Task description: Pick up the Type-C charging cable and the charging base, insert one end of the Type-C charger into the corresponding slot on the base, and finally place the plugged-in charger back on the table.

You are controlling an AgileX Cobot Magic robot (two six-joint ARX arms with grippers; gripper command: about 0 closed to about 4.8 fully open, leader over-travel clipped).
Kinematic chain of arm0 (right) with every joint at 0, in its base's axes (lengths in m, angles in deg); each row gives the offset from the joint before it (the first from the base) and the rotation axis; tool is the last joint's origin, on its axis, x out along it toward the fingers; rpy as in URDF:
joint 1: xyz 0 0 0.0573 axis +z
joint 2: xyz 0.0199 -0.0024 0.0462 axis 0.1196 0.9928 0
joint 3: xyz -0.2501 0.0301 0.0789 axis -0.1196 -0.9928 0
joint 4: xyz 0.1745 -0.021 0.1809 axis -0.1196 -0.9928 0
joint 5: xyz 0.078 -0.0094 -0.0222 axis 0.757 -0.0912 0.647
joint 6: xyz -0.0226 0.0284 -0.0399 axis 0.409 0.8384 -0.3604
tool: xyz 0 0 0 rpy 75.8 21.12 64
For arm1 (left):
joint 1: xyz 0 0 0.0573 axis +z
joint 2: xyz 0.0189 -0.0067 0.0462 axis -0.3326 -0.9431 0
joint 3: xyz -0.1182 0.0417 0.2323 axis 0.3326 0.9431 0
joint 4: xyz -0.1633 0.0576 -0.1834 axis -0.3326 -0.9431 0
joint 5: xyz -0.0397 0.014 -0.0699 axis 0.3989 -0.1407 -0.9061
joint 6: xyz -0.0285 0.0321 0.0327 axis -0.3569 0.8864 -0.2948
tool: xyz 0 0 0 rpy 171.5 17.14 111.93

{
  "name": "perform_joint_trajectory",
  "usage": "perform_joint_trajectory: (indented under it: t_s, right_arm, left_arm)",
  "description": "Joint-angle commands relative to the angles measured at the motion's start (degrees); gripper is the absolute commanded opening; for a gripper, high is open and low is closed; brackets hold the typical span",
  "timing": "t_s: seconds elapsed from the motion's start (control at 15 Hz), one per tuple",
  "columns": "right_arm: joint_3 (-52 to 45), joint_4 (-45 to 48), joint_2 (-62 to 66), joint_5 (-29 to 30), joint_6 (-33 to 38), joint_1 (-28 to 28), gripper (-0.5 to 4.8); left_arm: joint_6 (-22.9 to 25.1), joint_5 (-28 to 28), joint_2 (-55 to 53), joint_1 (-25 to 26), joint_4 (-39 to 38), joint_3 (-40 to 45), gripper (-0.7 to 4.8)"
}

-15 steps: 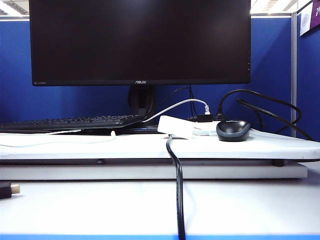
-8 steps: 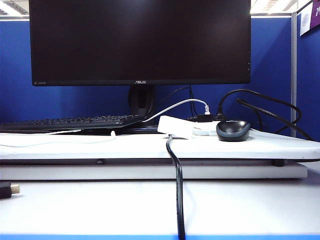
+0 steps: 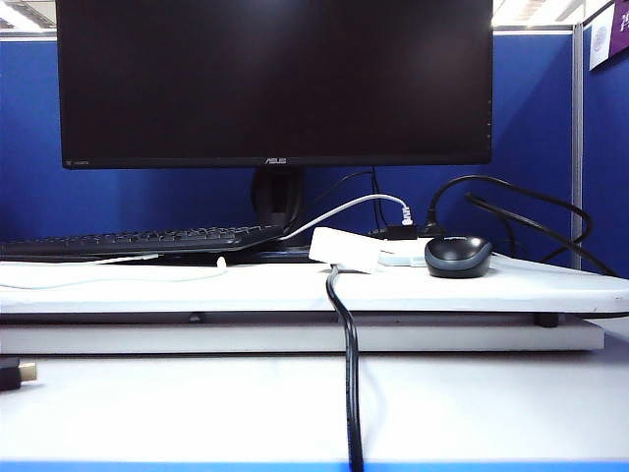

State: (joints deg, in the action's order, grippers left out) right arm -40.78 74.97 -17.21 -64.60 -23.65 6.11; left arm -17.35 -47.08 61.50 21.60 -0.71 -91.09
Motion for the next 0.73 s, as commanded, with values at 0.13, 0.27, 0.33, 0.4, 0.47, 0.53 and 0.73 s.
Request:
perform_joint_trajectory:
  t_s: [0.13, 0.27, 0.33, 0.4, 0.47, 0.53, 0.73]
  right_arm:
    - [7.3, -2.6, 1.7, 0.2, 0.2, 0.1, -0.01]
    - [11.3, -2.4, 4.6, 0.2, 0.2, 0.1, -0.01]
    - [13.7, -2.4, 6.8, 0.2, 0.2, 0.1, -0.01]
    - [17.1, -2.4, 10.6, 0.2, 0.2, 0.1, -0.01]
    - [21.2, -2.4, 15.4, 0.5, 0.1, 0.1, -0.01]
    - [24.3, -2.1, 19.1, 1.8, -0.2, 0.1, -0.01]
    - [34.7, -2.0, 30.7, 12.0, -2.0, 0.1, -0.01]
  left_arm:
    - [-0.2, 4.1, -0.7, 0.0, 1.9, -5.9, -0.05]
    - [0.2, 6.1, -3.1, 0.0, 3.2, -9.5, -0.05]
    - [0.8, 6.5, -5.1, 0.0, 4.9, -11.4, -0.05]
    - [1.6, 6.4, -8.6, 0.0, 7.6, -13.9, -0.05]
    - [1.6, 6.4, -13.2, 0.0, 9.7, -17.0, -0.05]
    - [1.6, 6.4, -17.3, 0.0, 9.9, -20.0, -0.05]
    - [3.1, 3.8, -27.5, 0.0, 9.8, -27.9, -0.05]
